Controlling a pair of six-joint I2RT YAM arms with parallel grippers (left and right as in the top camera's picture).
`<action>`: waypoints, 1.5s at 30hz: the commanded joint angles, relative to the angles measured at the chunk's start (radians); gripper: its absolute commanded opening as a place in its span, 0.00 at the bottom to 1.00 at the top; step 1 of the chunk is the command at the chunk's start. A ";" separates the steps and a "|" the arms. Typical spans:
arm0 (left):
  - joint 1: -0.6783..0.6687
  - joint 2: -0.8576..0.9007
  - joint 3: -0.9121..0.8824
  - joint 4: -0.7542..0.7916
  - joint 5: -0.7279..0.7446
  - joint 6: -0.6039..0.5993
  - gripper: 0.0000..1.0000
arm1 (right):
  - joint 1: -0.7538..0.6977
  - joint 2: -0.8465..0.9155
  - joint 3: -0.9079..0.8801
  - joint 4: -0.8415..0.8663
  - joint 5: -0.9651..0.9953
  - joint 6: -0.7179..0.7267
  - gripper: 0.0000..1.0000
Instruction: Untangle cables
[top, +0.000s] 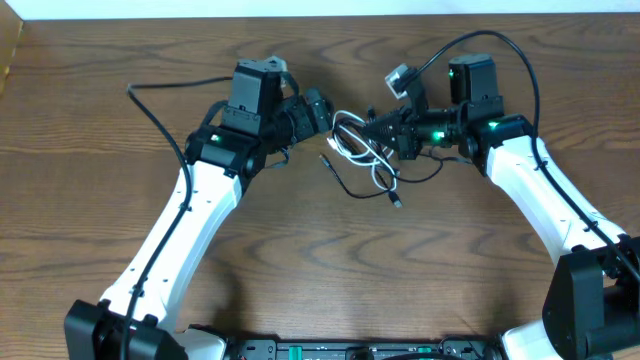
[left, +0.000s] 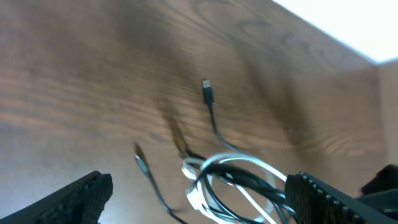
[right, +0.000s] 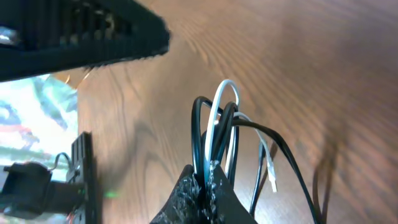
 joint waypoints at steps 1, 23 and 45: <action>-0.003 0.058 0.021 0.015 0.036 0.256 0.94 | 0.009 -0.017 0.011 -0.024 -0.058 -0.074 0.01; 0.095 0.156 0.021 -0.001 0.457 0.696 0.77 | 0.009 -0.017 0.011 -0.079 -0.066 -0.092 0.01; 0.083 0.301 0.021 0.032 0.642 0.760 0.70 | 0.009 -0.017 0.011 -0.118 -0.108 -0.092 0.01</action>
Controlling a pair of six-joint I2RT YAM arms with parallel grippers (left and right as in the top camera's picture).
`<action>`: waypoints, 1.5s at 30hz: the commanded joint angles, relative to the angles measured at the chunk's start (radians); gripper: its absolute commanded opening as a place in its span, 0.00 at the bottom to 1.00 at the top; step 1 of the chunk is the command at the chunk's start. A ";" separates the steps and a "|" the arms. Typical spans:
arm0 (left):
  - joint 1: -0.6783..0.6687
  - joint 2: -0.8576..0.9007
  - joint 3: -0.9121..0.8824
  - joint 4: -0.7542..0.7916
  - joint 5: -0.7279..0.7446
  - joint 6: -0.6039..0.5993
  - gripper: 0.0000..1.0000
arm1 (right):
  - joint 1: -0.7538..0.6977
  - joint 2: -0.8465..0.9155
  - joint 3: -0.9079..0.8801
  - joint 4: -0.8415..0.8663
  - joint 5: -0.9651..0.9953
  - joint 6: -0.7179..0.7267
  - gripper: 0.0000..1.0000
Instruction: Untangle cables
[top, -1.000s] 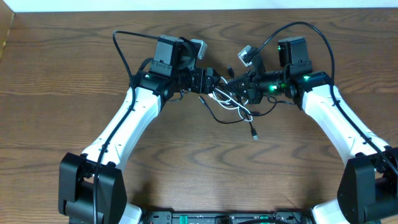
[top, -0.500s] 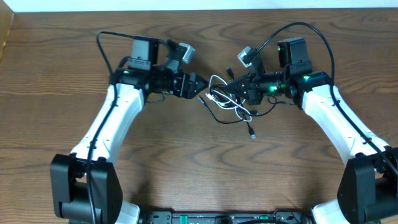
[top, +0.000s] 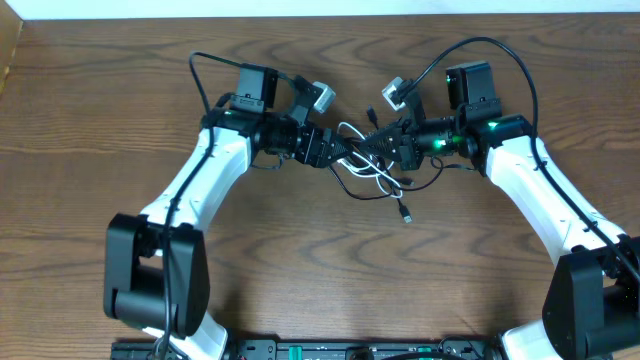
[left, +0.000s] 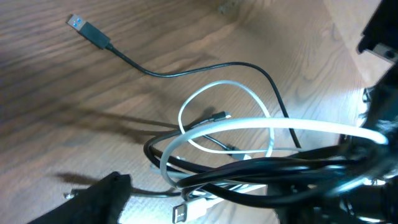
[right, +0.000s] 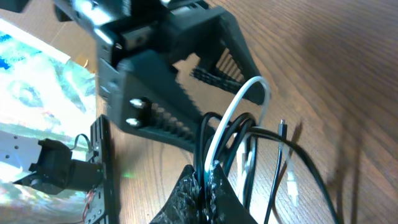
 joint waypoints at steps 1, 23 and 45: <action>-0.007 0.028 0.021 0.048 0.018 0.008 0.68 | 0.007 -0.017 0.011 -0.016 -0.048 -0.016 0.01; -0.084 0.039 0.021 0.236 -0.172 -0.296 0.64 | -0.018 -0.017 0.014 0.097 -0.418 -0.001 0.01; -0.084 0.039 0.021 0.240 -0.138 -0.380 0.64 | -0.051 -0.017 0.014 -0.026 0.505 0.428 0.01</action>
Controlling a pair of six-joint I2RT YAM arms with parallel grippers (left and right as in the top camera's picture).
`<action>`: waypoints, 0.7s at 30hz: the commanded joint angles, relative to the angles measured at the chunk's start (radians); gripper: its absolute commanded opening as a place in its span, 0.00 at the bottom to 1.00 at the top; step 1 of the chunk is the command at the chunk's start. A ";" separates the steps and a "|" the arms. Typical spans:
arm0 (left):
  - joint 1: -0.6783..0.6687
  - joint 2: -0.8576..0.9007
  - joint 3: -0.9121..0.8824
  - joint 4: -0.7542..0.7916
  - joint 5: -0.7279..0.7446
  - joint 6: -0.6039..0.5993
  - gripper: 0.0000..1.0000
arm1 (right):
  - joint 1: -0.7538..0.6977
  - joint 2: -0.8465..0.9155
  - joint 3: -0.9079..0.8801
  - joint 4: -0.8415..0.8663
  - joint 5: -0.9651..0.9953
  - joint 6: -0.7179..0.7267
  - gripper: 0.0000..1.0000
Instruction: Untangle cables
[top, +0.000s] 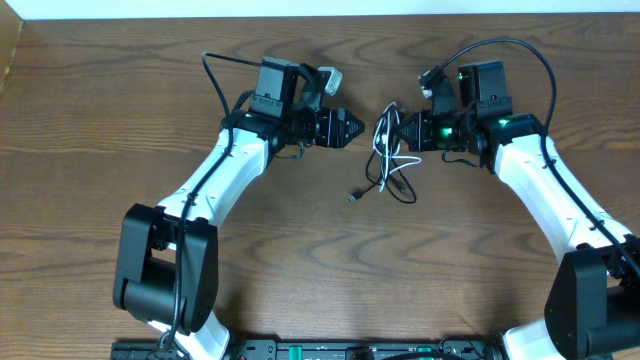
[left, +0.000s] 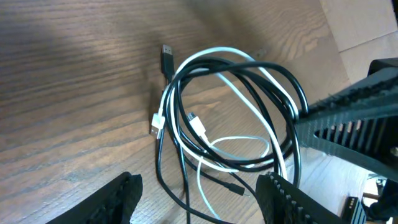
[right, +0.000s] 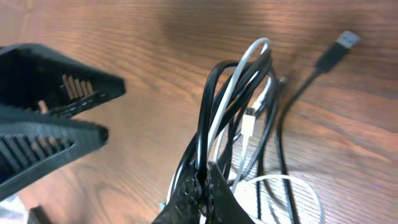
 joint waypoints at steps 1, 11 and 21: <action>-0.018 0.011 0.021 0.006 0.013 -0.028 0.64 | -0.003 -0.016 0.013 -0.004 0.034 0.031 0.01; -0.114 0.011 0.021 0.045 -0.042 -0.073 0.64 | -0.002 -0.016 0.013 -0.003 0.013 0.048 0.01; -0.192 0.016 0.021 0.028 -0.209 -0.154 0.64 | -0.003 -0.016 0.013 -0.003 0.011 0.048 0.01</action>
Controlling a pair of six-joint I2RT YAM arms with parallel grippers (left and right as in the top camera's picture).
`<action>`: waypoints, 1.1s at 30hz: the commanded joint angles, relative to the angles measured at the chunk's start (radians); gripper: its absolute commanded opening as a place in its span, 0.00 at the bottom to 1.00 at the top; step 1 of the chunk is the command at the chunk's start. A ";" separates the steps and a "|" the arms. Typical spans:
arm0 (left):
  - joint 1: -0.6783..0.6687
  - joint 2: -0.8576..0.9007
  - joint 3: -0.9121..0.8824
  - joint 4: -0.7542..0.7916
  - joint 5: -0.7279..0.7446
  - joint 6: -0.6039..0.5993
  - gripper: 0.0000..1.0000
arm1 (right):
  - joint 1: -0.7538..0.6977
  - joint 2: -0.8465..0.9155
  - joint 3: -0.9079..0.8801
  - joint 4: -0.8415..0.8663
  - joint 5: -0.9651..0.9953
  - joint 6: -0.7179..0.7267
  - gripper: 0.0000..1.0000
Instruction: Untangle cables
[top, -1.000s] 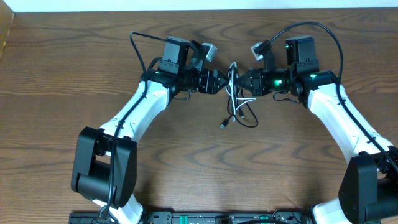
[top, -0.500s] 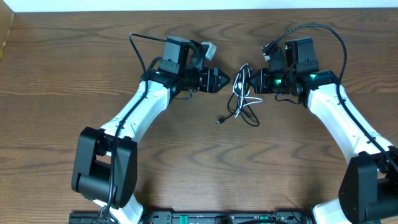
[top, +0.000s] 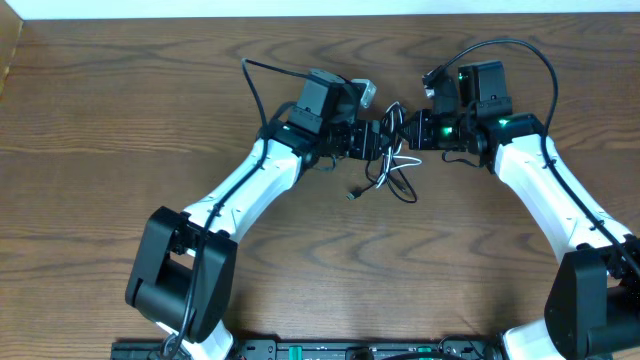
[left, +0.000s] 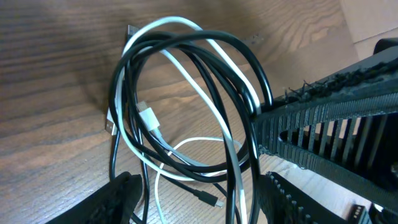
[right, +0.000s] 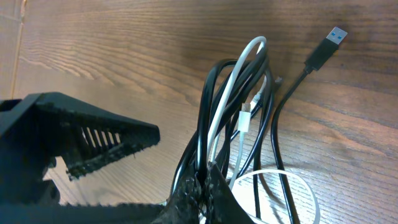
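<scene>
A tangle of black and white cables (top: 388, 160) hangs over the table's middle, its lower loops and plugs on the wood. My right gripper (right: 202, 177) is shut on several strands of the cable bundle (right: 233, 106), holding them upright. My left gripper (left: 199, 199) is open, its fingers (left: 121, 199) wide apart on either side of the cable loops (left: 186, 99), close against the right gripper. In the overhead view the left gripper (top: 378, 138) meets the tangle from the left. A black USB plug (right: 328, 46) lies on the wood.
The brown wooden table (top: 120, 150) carries nothing else near the tangle. A loose black plug end (top: 353, 194) trails toward the front. The arms' own black cables arch over each wrist (top: 500, 45).
My left gripper has moved right, from a short way off the tangle to right up against it, its open fingers now straddling the loops. The right gripper holds the bundle as before.
The right gripper held the bundle throughout. The left gripper stood open beside the tangle, then pressed into it, then stood back to the left while the right had carried the bundle rightward. Now the left is again at the loops.
</scene>
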 joint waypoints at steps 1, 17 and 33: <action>-0.020 0.022 0.021 -0.002 -0.044 -0.022 0.64 | -0.003 -0.016 0.013 -0.003 -0.008 0.014 0.01; 0.027 0.089 0.021 0.020 -0.150 -0.069 0.07 | -0.013 -0.016 0.013 -0.038 -0.029 -0.004 0.01; 0.178 -0.263 0.028 0.010 -0.185 -0.069 0.08 | -0.141 -0.016 0.013 -0.197 0.487 -0.036 0.01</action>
